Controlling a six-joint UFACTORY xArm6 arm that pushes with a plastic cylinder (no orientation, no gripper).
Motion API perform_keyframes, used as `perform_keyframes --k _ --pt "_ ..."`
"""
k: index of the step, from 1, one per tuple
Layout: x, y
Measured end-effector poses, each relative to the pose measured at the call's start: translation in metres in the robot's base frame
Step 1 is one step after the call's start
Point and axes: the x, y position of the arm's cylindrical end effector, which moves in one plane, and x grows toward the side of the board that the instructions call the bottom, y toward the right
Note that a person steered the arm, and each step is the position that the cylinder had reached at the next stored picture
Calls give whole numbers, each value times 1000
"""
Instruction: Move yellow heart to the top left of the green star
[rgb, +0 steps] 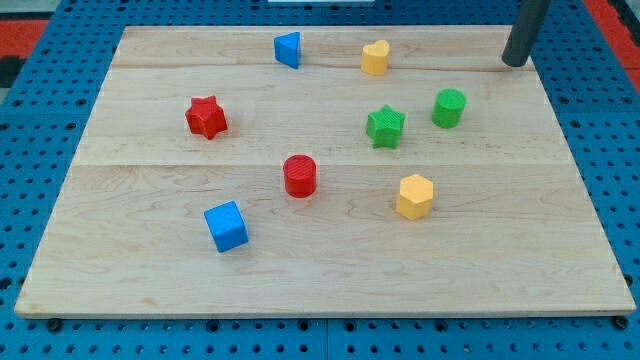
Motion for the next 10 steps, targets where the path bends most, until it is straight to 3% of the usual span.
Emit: perform_keyframes --k 1,4,6,7,10 --pt "0 -7" --pt "-33 -115" --pt "13 -196" --pt "-8 -161" --pt "-6 -176"
